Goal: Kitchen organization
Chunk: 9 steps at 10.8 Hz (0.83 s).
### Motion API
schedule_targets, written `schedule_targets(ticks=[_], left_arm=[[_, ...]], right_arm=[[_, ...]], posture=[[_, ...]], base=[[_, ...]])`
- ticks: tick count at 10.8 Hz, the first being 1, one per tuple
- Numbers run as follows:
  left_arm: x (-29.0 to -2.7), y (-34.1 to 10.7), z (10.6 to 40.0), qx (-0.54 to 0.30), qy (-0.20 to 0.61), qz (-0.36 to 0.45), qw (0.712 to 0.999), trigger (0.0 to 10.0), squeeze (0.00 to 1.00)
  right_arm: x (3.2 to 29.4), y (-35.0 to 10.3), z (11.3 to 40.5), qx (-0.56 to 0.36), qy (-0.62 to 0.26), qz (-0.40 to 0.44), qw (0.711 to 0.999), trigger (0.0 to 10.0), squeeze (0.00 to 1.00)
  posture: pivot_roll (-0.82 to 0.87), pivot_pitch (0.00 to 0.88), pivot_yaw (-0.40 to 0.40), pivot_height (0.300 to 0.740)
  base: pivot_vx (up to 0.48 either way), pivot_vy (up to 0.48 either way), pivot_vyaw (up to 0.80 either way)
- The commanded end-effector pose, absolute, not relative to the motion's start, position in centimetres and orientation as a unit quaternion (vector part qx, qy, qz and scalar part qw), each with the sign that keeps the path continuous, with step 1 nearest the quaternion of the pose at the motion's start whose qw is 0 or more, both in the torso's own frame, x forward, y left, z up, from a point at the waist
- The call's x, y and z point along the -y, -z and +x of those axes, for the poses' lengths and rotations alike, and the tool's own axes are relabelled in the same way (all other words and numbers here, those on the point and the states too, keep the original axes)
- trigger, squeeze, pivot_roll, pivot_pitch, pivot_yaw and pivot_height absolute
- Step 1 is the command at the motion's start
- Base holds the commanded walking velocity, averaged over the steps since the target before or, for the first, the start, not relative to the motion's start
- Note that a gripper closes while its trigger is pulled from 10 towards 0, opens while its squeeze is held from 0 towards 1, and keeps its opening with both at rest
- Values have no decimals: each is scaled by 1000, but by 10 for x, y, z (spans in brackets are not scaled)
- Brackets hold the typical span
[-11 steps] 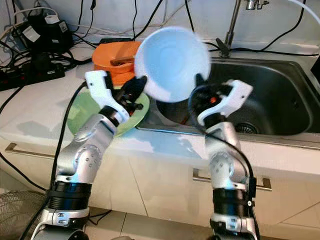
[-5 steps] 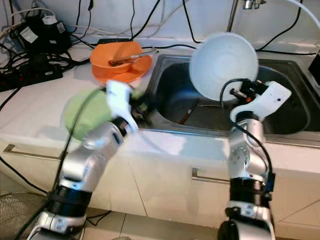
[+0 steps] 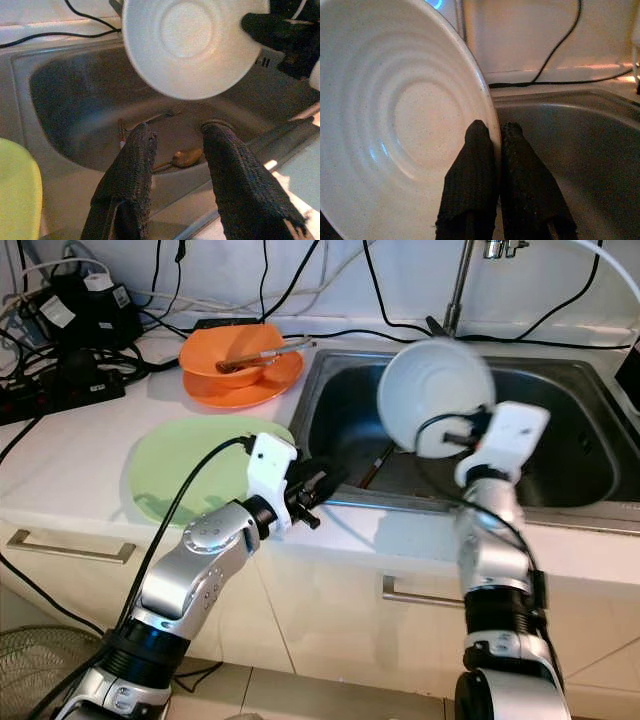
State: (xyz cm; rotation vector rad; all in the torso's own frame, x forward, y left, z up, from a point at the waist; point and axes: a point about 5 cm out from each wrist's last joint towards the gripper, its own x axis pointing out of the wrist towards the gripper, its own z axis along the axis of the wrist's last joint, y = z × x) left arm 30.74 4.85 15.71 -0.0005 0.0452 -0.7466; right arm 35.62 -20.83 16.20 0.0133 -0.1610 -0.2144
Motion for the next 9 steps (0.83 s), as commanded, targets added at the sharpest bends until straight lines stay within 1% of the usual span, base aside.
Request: schedule_targets(ticks=[1, 3, 4, 9], left_arm=[[-50, -148, 305, -36, 371, 16, 928, 10000, 0], [-50, -143, 302, -46, 378, 24, 924, 10000, 0], [-49, -143, 301, -49, 382, 29, 923, 10000, 0], [-50, -140, 298, -56, 390, 45, 918, 10000, 0]], right_arm=[[203, -178, 363, 113, 97, -27, 989, 10000, 0], [194, -172, 367, 103, 80, -55, 990, 10000, 0], [189, -169, 368, 101, 70, -88, 989, 10000, 0], [171, -148, 372, 67, 32, -129, 989, 10000, 0]], posture=[[45, 0, 67, 740], [46, 0, 71, 740], [49, 0, 72, 740], [57, 0, 75, 740]], base=[[0, 0, 0], [0, 0, 0], [0, 0, 0], [0, 0, 0]])
